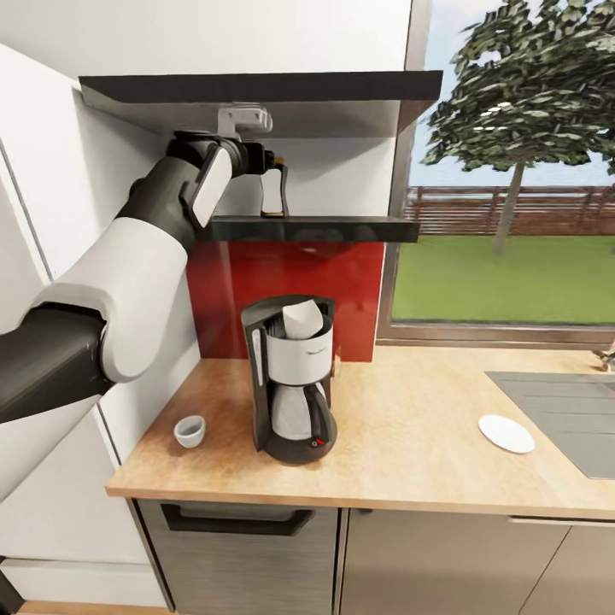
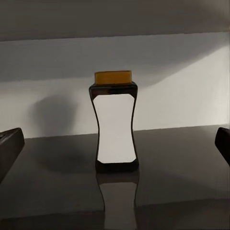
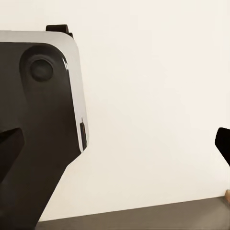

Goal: Set up a coffee station on the kitchen countertop: keep the coffee maker on the countertop, move the bottle of coffee from the kitchen shelf to the counter next to the coffee maker, place a paper coffee filter on top of the coffee maker, put the saucer next to the coffee maker with the coffee cup on the saucer, and place the electric kettle next to the coffee maker.

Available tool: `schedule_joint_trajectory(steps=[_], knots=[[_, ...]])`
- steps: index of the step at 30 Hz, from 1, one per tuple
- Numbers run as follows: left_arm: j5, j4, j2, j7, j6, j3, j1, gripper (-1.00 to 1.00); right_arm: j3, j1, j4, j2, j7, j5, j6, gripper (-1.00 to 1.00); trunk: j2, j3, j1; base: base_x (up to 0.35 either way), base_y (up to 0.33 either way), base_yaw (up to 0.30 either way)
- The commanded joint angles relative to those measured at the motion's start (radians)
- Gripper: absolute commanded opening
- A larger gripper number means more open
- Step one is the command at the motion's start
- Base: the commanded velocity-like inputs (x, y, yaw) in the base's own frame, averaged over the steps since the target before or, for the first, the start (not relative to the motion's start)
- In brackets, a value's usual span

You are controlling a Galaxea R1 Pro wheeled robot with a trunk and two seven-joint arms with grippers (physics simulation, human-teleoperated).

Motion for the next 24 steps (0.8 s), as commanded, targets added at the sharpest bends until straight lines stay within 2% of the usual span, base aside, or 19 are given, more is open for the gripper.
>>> schedule_joint_trajectory(steps=[1,3,6,12,15,19,24], knots=[[0.014,-0.001,0.001,0.008,0.004,-0.005,0.003,1.00,-0.006,0.001,-0.002,0.000,0.007,0.009,0.003,1.00,-0.001,0.000,0.001,0.190,0.000,0.000],[0.035,-0.002,0.000,0.014,0.002,-0.006,0.017,1.00,-0.006,0.007,-0.001,0.001,0.012,0.009,0.003,1.00,-0.001,0.000,0.001,0.080,0.000,0.000],[0.043,-0.002,0.000,0.016,0.000,-0.006,0.036,1.00,-0.006,0.014,-0.001,0.001,0.032,0.009,0.003,1.00,-0.001,0.000,0.001,0.029,0.000,0.000],[0.046,-0.002,0.000,0.019,-0.002,-0.006,0.061,1.00,-0.006,0.020,-0.001,0.002,0.061,0.009,0.003,1.00,-0.001,0.000,0.001,0.019,0.000,0.000],[0.046,-0.003,0.000,0.020,-0.003,-0.006,0.069,1.00,-0.006,0.020,-0.001,0.001,0.063,0.009,0.003,1.00,-0.001,0.000,0.001,0.203,0.000,0.000],[0.046,-0.012,0.000,0.030,-0.041,-0.005,0.075,1.00,-0.006,0.021,-0.001,0.001,0.064,0.009,0.003,1.00,-0.001,0.000,0.001,0.228,0.000,0.000],[0.047,-0.017,0.000,0.056,-0.054,-0.006,0.076,1.00,-0.006,0.021,-0.001,0.001,0.064,0.009,0.003,1.00,-0.001,0.000,0.001,0.047,0.000,0.000]])
